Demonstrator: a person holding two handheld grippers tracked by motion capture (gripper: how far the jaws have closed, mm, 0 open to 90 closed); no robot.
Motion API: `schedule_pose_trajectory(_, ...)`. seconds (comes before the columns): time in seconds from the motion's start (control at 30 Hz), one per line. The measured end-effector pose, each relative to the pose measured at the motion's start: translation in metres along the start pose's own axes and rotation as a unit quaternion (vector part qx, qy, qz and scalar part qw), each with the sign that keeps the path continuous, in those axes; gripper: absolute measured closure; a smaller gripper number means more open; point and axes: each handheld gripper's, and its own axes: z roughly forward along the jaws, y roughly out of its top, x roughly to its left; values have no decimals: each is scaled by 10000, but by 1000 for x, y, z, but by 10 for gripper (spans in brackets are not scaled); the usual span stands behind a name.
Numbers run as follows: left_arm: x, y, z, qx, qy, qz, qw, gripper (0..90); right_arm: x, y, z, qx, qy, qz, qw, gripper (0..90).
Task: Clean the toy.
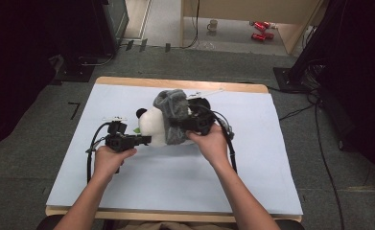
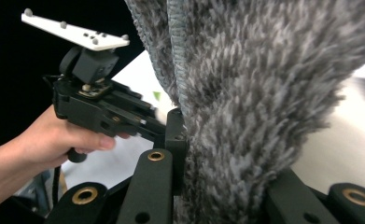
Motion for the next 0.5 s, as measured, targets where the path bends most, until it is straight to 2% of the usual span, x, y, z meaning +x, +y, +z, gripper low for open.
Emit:
schedule_pose_trajectory(0.17,1,0,0,7,72,48,10000,741,11,8,34,183,216,-50,9996,786)
schedule_pose_trajectory(0.27,2,1,1,-12,70,6,10000,741,16,11,49,266,272,-144,9992,786)
schedule_pose_trajectory(0.37,0,0,1,10,98,52,9999,742,17,10,62,374,190,-214,9989,785)
schedule_pose_trajectory(0.43,1,0,2,63,125,27,9999,743,16,9,67,440,22,-349,9984,785)
schedule_pose_trajectory(0.5,2,0,3,74,118,12,9999,744,12,9,67,473,-100,-386,9981,786)
